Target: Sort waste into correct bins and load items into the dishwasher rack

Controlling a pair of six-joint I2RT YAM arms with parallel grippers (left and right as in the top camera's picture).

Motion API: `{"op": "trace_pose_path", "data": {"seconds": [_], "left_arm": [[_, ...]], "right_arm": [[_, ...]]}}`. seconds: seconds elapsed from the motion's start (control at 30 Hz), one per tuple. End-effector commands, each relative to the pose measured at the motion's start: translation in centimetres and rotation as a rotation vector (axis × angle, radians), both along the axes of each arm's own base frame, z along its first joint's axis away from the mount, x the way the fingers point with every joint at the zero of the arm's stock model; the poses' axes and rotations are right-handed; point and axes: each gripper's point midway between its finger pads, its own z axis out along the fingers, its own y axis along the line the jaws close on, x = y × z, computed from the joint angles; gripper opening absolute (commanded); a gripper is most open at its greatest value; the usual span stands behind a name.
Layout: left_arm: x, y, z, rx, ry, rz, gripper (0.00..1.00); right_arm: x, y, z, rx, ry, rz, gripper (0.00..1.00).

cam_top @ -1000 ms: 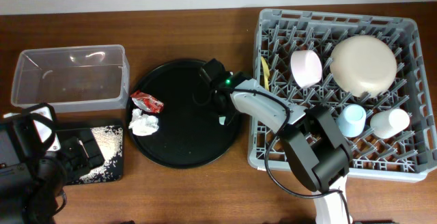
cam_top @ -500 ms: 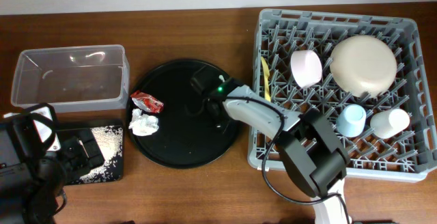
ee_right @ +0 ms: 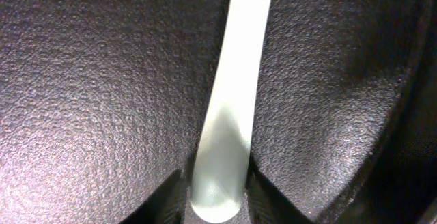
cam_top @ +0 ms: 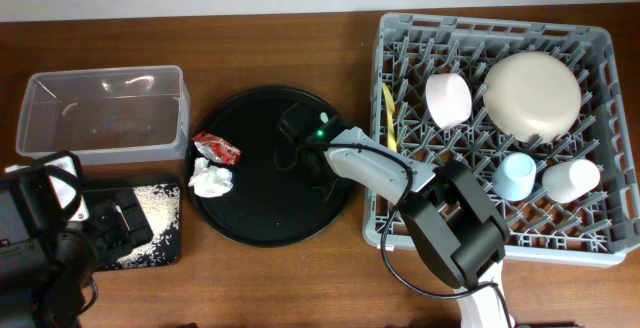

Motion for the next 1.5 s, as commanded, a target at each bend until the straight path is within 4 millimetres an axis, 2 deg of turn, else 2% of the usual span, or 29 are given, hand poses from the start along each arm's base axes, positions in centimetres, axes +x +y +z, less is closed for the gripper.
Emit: {"op": "trace_pose_path", "data": {"seconds": [0.0, 0.1, 0.27, 0.43, 0.6, 0.77, 0.83, 0.93, 0.97, 1.03, 1.1, 1.2, 1.37, 1.43, 1.47], "left_arm": [[-0.1, 0.2, 0.1, 0.016, 0.000, -0.003, 0.99], [-0.1, 0.2, 0.1, 0.016, 0.000, -0.003, 0.99], [-0.1, 0.2, 0.1, 0.016, 0.000, -0.003, 0.99], [-0.1, 0.2, 0.1, 0.016, 0.000, -0.003, 0.99], [-0.1, 0.2, 0.1, 0.016, -0.001, -0.003, 0.99], [-0.1, 0.2, 0.1, 0.016, 0.000, -0.003, 0.99], [-0.1, 0.2, 0.1, 0.016, 0.000, -0.003, 0.99], [-0.1, 0.2, 0.1, 0.016, 0.000, -0.003, 0.99], [-0.1, 0.2, 0.1, 0.016, 0.000, -0.003, 0.99], [-0.1, 0.2, 0.1, 0.016, 0.000, -0.003, 0.99], [-0.1, 0.2, 0.1, 0.016, 0.000, -0.003, 0.99], [-0.1, 0.2, 0.1, 0.016, 0.000, -0.003, 0.99], [-0.1, 0.2, 0.1, 0.016, 0.000, -0.003, 0.99], [-0.1, 0.2, 0.1, 0.016, 0.000, -0.003, 0.99], [-0.1, 0.2, 0.1, 0.016, 0.000, -0.003, 0.99]], "right_arm": [[0.0, -0.6, -0.8, -0.030, 0.003, -0.018, 0.28], [0.5, -0.5, 0.2, -0.030, -0.017, -0.012, 0.25], [1.8, -0.8, 3.7, -0.052, -0.104, 0.013, 0.24], [2.4, -0.4, 6.1, -0.021, -0.155, 0.035, 0.25], [3.9, -0.5, 11.3, -0.002, -0.289, 0.049, 0.24], [5.3, -2.6, 18.9, 0.044, -0.463, -0.020, 0.24], [5.5, -4.1, 20.6, 0.058, -0.490, -0.053, 0.24], [6.0, -6.2, 21.6, 0.055, -0.497, -0.098, 0.25], [6.0, -6.5, 21.5, 0.058, -0.490, -0.094, 0.26], [5.9, -5.3, 20.9, 0.086, -0.461, -0.004, 0.34], [5.5, -3.0, 19.8, 0.124, -0.437, 0.129, 0.39], [5.7, -0.4, 16.9, 0.084, -0.426, 0.301, 0.47], [8.0, 3.1, 8.3, 0.014, -0.396, 0.609, 0.53], [9.0, 3.8, 5.9, -0.017, -0.415, 0.709, 0.55], [9.3, 4.0, 5.2, -0.024, -0.424, 0.738, 0.63]]}}
